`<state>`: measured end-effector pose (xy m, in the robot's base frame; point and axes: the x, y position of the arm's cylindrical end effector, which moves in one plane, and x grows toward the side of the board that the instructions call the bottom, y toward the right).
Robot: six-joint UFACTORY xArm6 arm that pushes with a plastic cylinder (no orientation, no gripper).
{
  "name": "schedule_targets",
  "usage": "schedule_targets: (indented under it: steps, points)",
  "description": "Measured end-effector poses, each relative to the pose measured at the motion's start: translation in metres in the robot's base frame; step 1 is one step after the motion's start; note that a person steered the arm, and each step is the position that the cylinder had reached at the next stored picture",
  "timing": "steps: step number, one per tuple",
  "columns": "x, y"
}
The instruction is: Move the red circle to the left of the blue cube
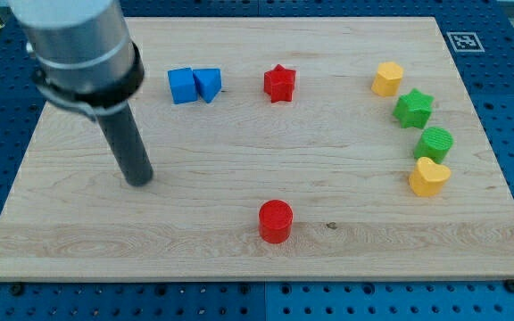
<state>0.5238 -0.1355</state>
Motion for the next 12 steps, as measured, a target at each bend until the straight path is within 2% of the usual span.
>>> schedule_targets:
  steps: [2,3,4,6,8,12]
  points:
    - [0.082,0.101]
    - [0.09,0.17]
    - [0.092,0.202]
    - [0.089,0.182]
    - [0.056,0.159]
    - [-0.029,0.039]
